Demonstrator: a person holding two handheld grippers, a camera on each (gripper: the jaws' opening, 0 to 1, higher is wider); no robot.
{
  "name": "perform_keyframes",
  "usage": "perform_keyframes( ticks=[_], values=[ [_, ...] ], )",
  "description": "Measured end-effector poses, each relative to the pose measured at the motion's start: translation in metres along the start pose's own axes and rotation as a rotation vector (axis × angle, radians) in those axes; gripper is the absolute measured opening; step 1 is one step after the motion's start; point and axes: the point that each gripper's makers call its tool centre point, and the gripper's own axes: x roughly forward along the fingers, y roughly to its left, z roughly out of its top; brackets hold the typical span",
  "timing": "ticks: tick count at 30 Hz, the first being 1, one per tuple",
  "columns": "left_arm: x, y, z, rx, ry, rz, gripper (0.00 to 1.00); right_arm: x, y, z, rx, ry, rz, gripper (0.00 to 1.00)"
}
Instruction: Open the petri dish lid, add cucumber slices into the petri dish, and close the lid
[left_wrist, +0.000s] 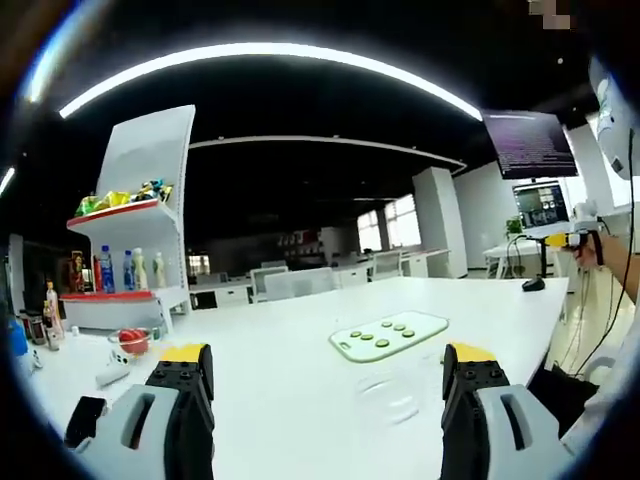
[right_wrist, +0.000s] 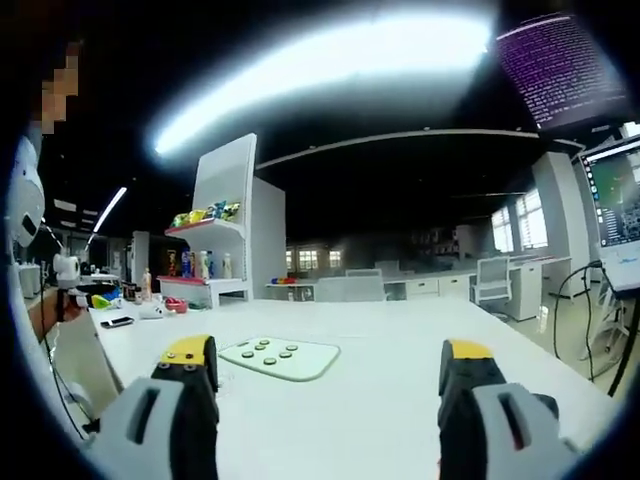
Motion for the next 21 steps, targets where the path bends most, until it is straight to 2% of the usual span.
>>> perform_keyframes(
  ticks=[2, 5, 8, 10, 17, 19, 21],
  values=[
    [0.002, -0.005, -0.003, 0.014, 0.008, -0.024, 0.95, 0.005, 0.006, 0.0, -0.013, 0.001, 0.023, 0.92],
    [0.005, -0.012, -0.007, 0.016, 0.024, -0.075, 0.95, 0.014, 0.022, -0.001, 0.0, -0.003, 0.095, 0.93],
    [0.007, -0.013, -0.009, 0.022, 0.022, -0.097, 0.95, 0.023, 0.036, -0.005, -0.013, 0.01, 0.158, 0.93],
    [0.008, -0.012, -0.01, 0.002, 0.025, -0.105, 0.95, 0.03, 0.042, -0.008, -0.026, 0.022, 0.171, 0.93],
    [0.008, -0.01, -0.016, -0.041, 0.013, -0.165, 0.95, 0.05, 0.075, -0.019, -0.036, 0.058, 0.295, 0.93],
    [0.01, -0.01, -0.019, -0.022, 0.02, -0.193, 0.95, 0.057, 0.091, -0.023, -0.048, 0.072, 0.352, 0.93],
    [0.011, -0.011, -0.022, 0.0, 0.027, -0.219, 0.95, 0.062, 0.097, -0.024, -0.053, 0.079, 0.371, 0.92]
  ],
)
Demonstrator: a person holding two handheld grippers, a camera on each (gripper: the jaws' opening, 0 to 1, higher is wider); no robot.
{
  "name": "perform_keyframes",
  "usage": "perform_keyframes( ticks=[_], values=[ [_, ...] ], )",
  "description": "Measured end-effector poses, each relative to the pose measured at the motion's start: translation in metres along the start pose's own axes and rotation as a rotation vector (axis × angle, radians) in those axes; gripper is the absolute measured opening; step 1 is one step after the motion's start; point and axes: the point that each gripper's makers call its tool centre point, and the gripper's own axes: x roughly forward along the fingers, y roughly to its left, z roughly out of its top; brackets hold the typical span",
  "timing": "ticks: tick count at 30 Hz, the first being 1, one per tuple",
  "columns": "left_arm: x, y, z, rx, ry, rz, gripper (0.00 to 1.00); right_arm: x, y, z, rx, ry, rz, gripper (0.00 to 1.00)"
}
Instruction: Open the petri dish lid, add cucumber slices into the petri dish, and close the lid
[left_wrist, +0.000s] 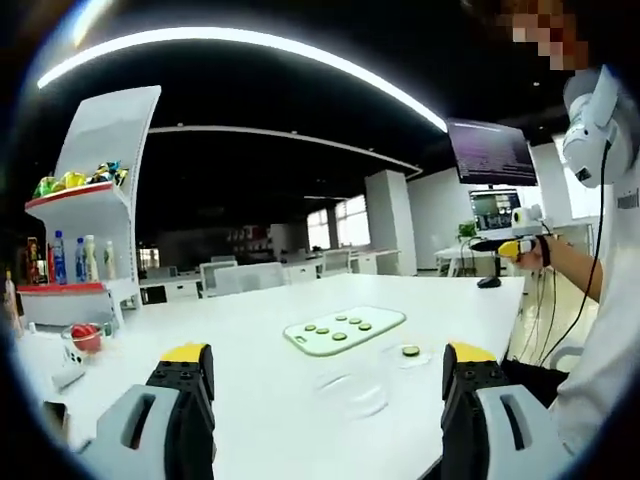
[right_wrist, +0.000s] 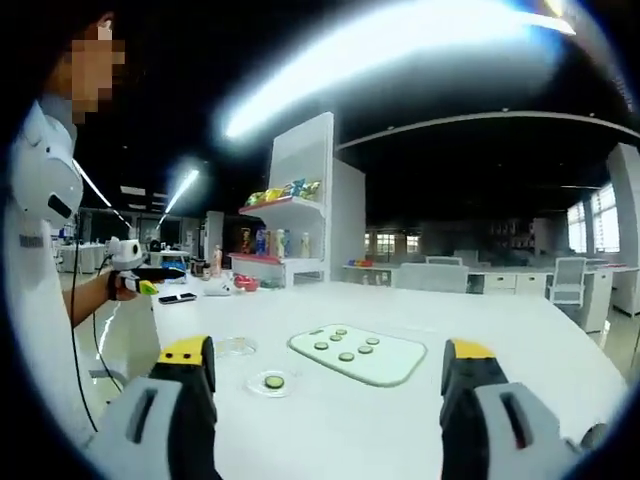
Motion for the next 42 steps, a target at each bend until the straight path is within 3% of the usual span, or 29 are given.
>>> perform_keyframes(
  ticks=[15, 29, 42],
  values=[
    [0.027, -0.019, -0.015, 0.016, 0.042, -0.227, 0.94, 0.073, 0.058, -0.013, -0.079, 0.108, 0.32, 0.91],
    [0.058, -0.029, -0.033, 0.024, 0.123, -0.344, 0.93, 0.14, 0.099, -0.02, -0.153, 0.179, 0.477, 0.9],
    [0.076, -0.028, -0.058, 0.043, 0.203, -0.45, 0.92, 0.185, 0.137, -0.056, -0.201, 0.317, 0.628, 0.89]
  ],
)
